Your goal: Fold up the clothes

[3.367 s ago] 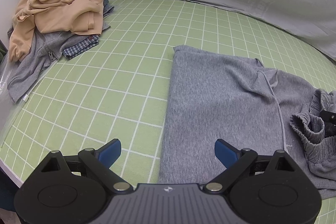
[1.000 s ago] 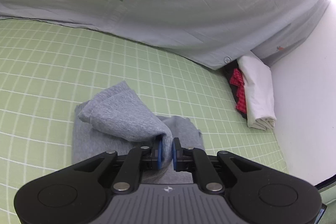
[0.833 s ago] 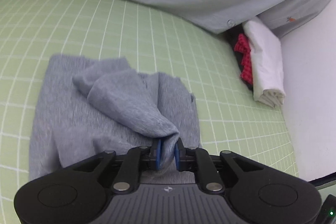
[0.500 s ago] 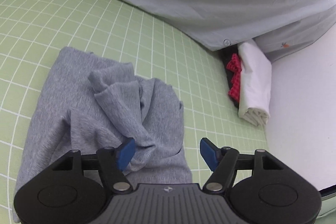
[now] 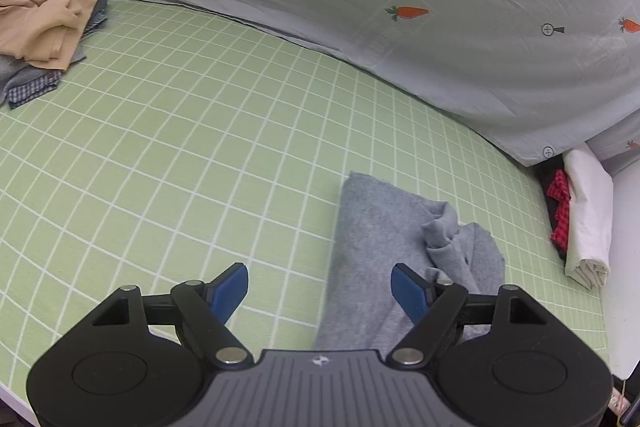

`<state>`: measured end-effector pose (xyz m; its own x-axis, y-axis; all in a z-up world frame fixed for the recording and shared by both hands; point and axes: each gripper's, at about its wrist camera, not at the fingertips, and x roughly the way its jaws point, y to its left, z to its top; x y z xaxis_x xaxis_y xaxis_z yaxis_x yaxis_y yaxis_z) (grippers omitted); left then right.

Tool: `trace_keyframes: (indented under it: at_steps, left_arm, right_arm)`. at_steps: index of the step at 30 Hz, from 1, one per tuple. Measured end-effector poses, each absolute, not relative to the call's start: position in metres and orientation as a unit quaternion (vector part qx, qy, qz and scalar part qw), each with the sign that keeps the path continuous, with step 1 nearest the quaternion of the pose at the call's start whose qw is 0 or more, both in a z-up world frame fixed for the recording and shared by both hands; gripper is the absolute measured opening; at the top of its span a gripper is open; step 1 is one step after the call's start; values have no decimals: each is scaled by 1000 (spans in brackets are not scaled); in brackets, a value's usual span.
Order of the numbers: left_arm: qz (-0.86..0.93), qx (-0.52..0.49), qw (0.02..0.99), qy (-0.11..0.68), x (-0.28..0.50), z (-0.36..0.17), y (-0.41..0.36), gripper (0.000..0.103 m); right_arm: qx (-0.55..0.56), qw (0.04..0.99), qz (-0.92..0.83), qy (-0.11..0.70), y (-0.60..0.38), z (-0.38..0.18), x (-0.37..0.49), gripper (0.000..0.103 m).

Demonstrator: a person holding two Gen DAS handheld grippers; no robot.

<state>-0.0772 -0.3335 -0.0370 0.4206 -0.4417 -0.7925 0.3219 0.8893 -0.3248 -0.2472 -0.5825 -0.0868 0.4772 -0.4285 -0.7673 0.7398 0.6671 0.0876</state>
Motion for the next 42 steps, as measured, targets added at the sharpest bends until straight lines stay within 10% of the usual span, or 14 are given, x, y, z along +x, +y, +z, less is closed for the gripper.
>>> trace_keyframes:
  at_steps: [13, 20, 28, 30, 36, 42]
  left_arm:
    - [-235, -31, 844, 482, -37, -45, -253, 81]
    - [-268, -25, 833, 484, -23, -51, -253, 82]
    - [-313, -5, 804, 506, -32, -68, -285, 82]
    - [-317, 0, 802, 507, -35, -68, -292, 82]
    - [-321, 7, 806, 497, -39, -61, -304, 82]
    - [-304, 18, 817, 489, -37, -59, -318, 83]
  right_arm:
    - [211, 842, -338, 363, -490, -82, -160, 98]
    - [265, 832, -365, 324, -493, -85, -202, 9]
    - [296, 774, -421, 370, -509, -110, -259, 11]
    - [288, 762, -432, 387, -509, -111, -260, 35]
    - [242, 800, -424, 350, -518, -88, -253, 62]
    - [226, 824, -369, 367, -555, -102, -227, 59]
